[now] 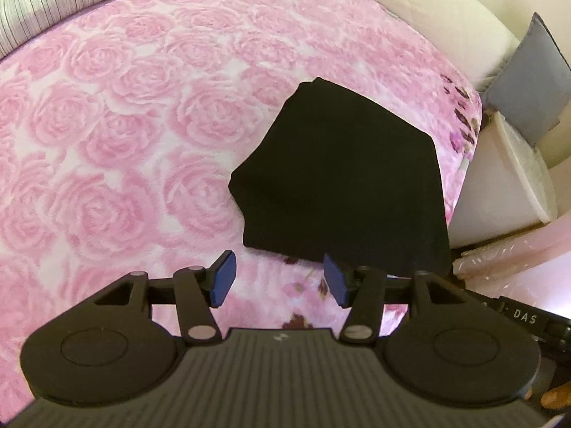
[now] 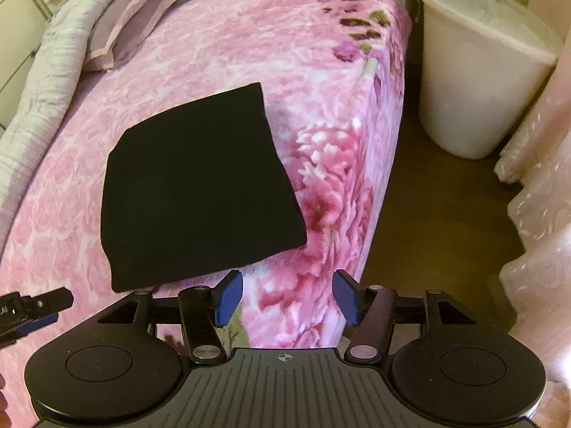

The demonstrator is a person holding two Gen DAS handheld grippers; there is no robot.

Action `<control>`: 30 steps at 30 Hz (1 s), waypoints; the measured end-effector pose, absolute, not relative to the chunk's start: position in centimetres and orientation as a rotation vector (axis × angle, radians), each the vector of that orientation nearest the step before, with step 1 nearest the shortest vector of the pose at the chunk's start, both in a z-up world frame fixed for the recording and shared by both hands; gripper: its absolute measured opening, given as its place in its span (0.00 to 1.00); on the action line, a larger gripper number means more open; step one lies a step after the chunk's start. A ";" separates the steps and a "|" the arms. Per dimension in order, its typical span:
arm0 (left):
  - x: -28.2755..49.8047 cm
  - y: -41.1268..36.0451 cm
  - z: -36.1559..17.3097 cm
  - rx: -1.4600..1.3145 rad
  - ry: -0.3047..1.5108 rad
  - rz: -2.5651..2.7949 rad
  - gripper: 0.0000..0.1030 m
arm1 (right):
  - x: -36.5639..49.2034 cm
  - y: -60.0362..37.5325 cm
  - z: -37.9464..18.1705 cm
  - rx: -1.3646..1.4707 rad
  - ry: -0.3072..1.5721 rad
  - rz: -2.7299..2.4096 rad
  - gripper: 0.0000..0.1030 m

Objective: Fold clothes
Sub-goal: 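Open both tools to set the pants down on the bed, then close the left tool on the folded black pants edge while the right tool closes too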

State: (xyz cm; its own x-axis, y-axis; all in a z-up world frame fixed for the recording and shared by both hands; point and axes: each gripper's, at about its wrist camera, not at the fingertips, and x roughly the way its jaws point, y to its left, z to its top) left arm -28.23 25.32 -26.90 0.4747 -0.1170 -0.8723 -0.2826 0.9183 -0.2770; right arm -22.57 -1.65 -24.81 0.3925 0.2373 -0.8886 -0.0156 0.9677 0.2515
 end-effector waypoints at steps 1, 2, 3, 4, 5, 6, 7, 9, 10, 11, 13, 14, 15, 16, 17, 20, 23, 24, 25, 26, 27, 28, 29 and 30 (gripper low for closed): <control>-27.9 25.7 -27.2 -0.420 1.071 0.098 0.48 | -22.2 -2.0 -25.1 0.235 1.161 0.166 0.58; -27.5 26.1 -27.5 -0.431 1.062 0.091 0.48 | -21.7 -2.5 -25.4 0.258 1.160 0.175 0.59; -27.0 26.6 -27.8 -0.451 1.054 0.084 0.49 | -21.1 -2.9 -25.7 0.279 1.159 0.182 0.59; -26.5 27.2 -28.1 -0.483 1.042 0.072 0.49 | -20.5 -3.4 -26.0 0.296 1.156 0.184 0.59; -25.9 28.0 -28.5 -0.523 1.024 0.062 0.49 | -19.9 -3.8 -26.2 0.312 1.154 0.186 0.59; -25.2 28.6 -28.9 -0.552 1.012 0.058 0.49 | -19.2 -4.2 -26.4 0.329 1.152 0.189 0.59; -24.6 29.3 -29.2 -0.579 1.002 0.055 0.49 | -18.3 -4.6 -26.7 0.346 1.152 0.194 0.59; -23.2 30.4 -29.8 -0.616 0.986 0.048 0.49 | -16.5 -5.3 -27.3 0.376 1.152 0.220 0.59; -22.5 30.8 -30.1 -0.622 0.982 0.045 0.49 | -15.6 -5.5 -27.5 0.388 1.153 0.237 0.59; -21.8 31.2 -30.3 -0.628 0.977 0.042 0.49 | -14.5 -5.6 -27.9 0.402 1.155 0.259 0.59; -20.6 31.7 -30.7 -0.634 0.967 0.025 0.50 | -12.6 -5.7 -28.7 0.429 1.164 0.302 0.59; -19.9 31.8 -30.9 -0.639 0.964 0.018 0.51 | -11.7 -5.6 -29.1 0.443 1.172 0.322 0.59; -19.3 32.0 -31.2 -0.645 0.965 0.011 0.52 | -10.7 -5.5 -29.6 0.459 1.184 0.340 0.59; -18.7 32.1 -31.6 -0.653 0.970 0.003 0.53 | -9.8 -5.4 -30.2 0.475 1.196 0.356 0.59; -18.1 32.1 -32.0 -0.658 0.977 -0.001 0.54 | -9.0 -5.2 -30.7 0.490 1.207 0.368 0.59; -16.5 32.0 -33.3 -0.662 0.999 -0.008 0.55 | -7.0 -4.8 -32.2 0.523 1.240 0.384 0.59; -15.2 31.9 -34.8 -0.671 1.023 -0.028 0.56 | -5.7 -4.7 -33.3 0.559 1.268 0.394 0.59; -14.8 31.9 -35.3 -0.672 1.035 -0.033 0.56 | -5.3 -4.7 -33.6 0.567 1.276 0.401 0.59; -14.5 31.8 -35.8 -0.674 1.043 -0.037 0.56 | -5.0 -4.6 -33.9 0.574 1.284 0.407 0.59; -14.1 31.9 -36.3 -0.686 1.047 -0.046 0.56 | -4.8 -4.6 -34.2 0.579 1.291 0.412 0.59; -13.8 32.1 -36.7 -0.709 1.047 -0.054 0.56 | -4.5 -4.6 -34.6 0.585 1.299 0.417 0.59; -13.6 32.2 -37.1 -0.733 1.046 -0.061 0.57 | -4.2 -4.6 -34.9 0.593 1.307 0.421 0.59; -13.4 32.5 -37.5 -0.765 1.043 -0.066 0.58 | -4.0 -4.7 -35.2 0.603 1.314 0.426 0.59; -13.3 32.7 -37.9 -0.800 1.040 -0.071 0.58 | -3.8 -4.8 -35.4 0.613 1.318 0.435 0.59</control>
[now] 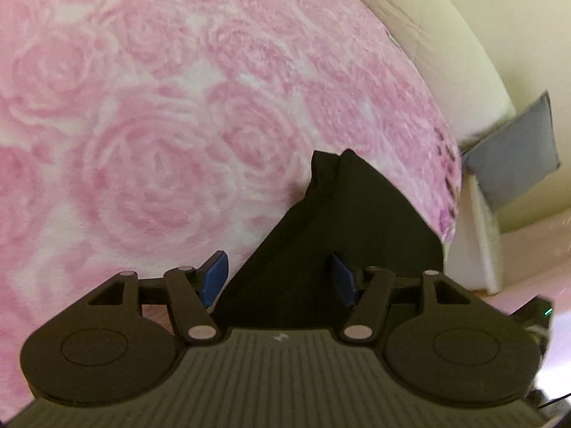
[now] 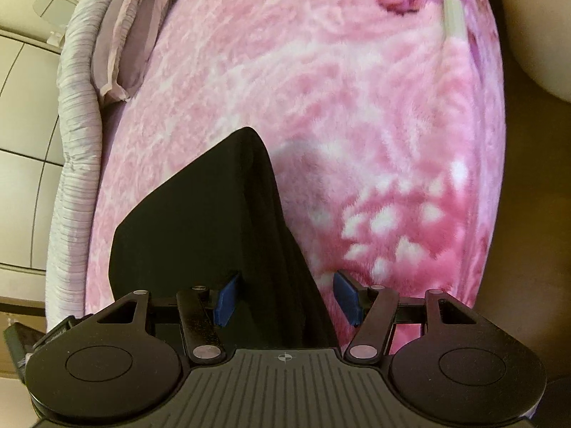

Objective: Fold clothes
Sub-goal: 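Close the left tool on the folded black pants edge while the right tool closes too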

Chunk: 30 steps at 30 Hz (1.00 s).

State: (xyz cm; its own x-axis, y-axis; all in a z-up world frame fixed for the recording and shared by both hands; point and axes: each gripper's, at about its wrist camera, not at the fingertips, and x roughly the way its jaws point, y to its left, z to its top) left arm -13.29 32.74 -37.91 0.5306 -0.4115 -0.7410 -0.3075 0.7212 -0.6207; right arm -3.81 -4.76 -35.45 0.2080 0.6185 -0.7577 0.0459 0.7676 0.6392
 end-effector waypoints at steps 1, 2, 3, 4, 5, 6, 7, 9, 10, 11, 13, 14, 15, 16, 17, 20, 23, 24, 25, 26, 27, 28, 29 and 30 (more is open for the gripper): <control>-13.2 33.0 -38.4 -0.837 1.038 -0.082 0.60 | -3.6 -4.8 -35.7 0.623 1.322 0.444 0.59; -13.0 33.3 -38.9 -0.874 1.036 -0.095 0.60 | -3.4 -4.9 -35.9 0.633 1.325 0.454 0.59; -12.9 33.5 -39.4 -0.904 1.040 -0.108 0.60 | -3.3 -5.0 -36.1 0.642 1.326 0.467 0.59; -12.7 33.6 -39.9 -0.931 1.047 -0.121 0.60 | -3.1 -5.0 -36.3 0.652 1.327 0.482 0.59; -12.6 33.6 -40.3 -0.956 1.051 -0.145 0.60 | -3.0 -5.1 -36.5 0.661 1.329 0.498 0.59; -12.3 33.4 -40.7 -0.973 1.056 -0.175 0.60 | -2.8 -5.2 -36.7 0.666 1.331 0.515 0.59; -12.1 33.0 -40.8 -0.968 1.068 -0.208 0.60 | -2.7 -5.2 -36.9 0.669 1.335 0.532 0.59; -11.7 31.9 -40.8 -0.921 1.089 -0.262 0.60 | -2.4 -5.2 -37.2 0.672 1.345 0.562 0.59; -11.6 31.3 -40.6 -0.878 1.090 -0.271 0.60 | -2.2 -5.2 -37.3 0.674 1.350 0.576 0.59; -11.6 30.7 -40.4 -0.836 1.090 -0.278 0.60 | -2.1 -5.2 -37.4 0.675 1.356 0.588 0.59; -11.7 30.3 -40.3 -0.824 1.087 -0.265 0.54 | -1.9 -4.9 -37.5 0.667 1.367 0.604 0.58; -11.8 30.2 -40.4 -0.835 1.086 -0.256 0.51 | -1.8 -4.6 -37.5 0.658 1.370 0.616 0.57; -12.0 30.1 -40.5 -0.847 1.085 -0.245 0.49 | -1.8 -4.2 -37.6 0.649 1.375 0.627 0.55; -12.1 30.0 -40.6 -0.851 1.084 -0.234 0.46 | -1.7 -3.7 -37.7 0.640 1.380 0.637 0.52; -12.2 29.8 -40.7 -0.853 1.083 -0.222 0.43 | -1.7 -3.3 -37.9 0.631 1.384 0.644 0.51; -12.0 29.1 -40.5 -0.840 1.079 -0.203 0.34 | -1.5 -2.8 -38.3 0.629 1.386 0.652 0.37; -12.2 28.6 -40.1 -0.831 1.075 -0.184 0.29 | -1.6 -2.9 -38.5 0.655 1.382 0.663 0.25; -12.4 28.5 -39.8 -0.827 1.071 -0.180 0.25 | -1.6 -2.9 -38.6 0.663 1.381 0.667 0.23; -12.5 28.4 -39.5 -0.819 1.066 -0.175 0.22 | -1.6 -3.0 -38.6 0.671 1.379 0.671 0.21; -12.7 28.3 -39.1 -0.816 1.060 -0.171 0.20 | -1.7 -3.0 -38.6 0.680 1.379 0.675 0.20; -12.9 28.3 -38.7 -0.826 1.052 -0.166 0.19 | -1.6 -3.0 -38.3 0.688 1.379 0.679 0.20; -13.1 28.4 -38.4 -0.838 1.044 -0.161 0.17 | -1.6 -3.0 -38.0 0.696 1.379 0.683 0.19; -13.4 28.4 -38.0 -0.850 1.036 -0.156 0.16 | -1.6 -3.0 -37.7 0.704 1.379 0.688 0.18; -13.8 28.4 -37.6 -0.859 1.026 -0.152 0.16 | -1.6 -3.0 -37.5 0.712 1.379 0.692 0.18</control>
State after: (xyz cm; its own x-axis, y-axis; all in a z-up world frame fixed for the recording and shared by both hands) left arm -13.78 28.41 -37.57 0.5387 -0.4878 -0.6868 -0.2676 0.6739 -0.6886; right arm -1.58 -3.01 -37.46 0.0700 0.7877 -0.6121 -0.0205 0.6146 0.7886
